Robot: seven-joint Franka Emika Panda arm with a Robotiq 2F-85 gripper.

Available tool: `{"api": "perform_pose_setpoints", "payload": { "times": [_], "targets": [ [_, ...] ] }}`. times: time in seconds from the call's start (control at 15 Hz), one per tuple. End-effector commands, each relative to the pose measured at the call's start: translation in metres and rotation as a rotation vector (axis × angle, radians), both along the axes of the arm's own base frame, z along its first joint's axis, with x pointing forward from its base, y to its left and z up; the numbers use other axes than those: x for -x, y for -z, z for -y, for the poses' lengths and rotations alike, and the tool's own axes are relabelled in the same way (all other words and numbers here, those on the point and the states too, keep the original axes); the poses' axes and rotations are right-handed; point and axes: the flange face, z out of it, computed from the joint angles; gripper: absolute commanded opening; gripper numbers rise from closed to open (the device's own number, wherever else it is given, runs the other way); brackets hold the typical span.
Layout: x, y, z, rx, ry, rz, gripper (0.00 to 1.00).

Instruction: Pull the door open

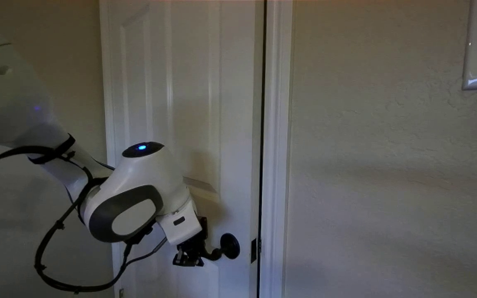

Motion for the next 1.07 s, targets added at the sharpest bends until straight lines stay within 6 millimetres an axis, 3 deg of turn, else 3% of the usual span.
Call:
{"api": "perform_pose_setpoints", "payload": {
  "times": [0.0,0.27,0.67,0.73,0.8,1.0],
  "targets": [
    [0.055,-0.008,-0.019,-0.067,-0.017,-0.086,0.11],
    [0.086,-0.030,-0.021,-0.117,-0.015,-0.109,0.11],
    [0.120,-0.075,-0.049,-0.192,-0.121,-0.110,0.04],
    [0.125,-0.080,-0.052,-0.210,-0.149,-0.124,0.30],
    [0.129,-0.086,-0.055,-0.219,-0.174,-0.127,0.31],
    [0.134,-0.118,-0.064,-0.274,-0.286,-0.140,0.49]
  ]
}}
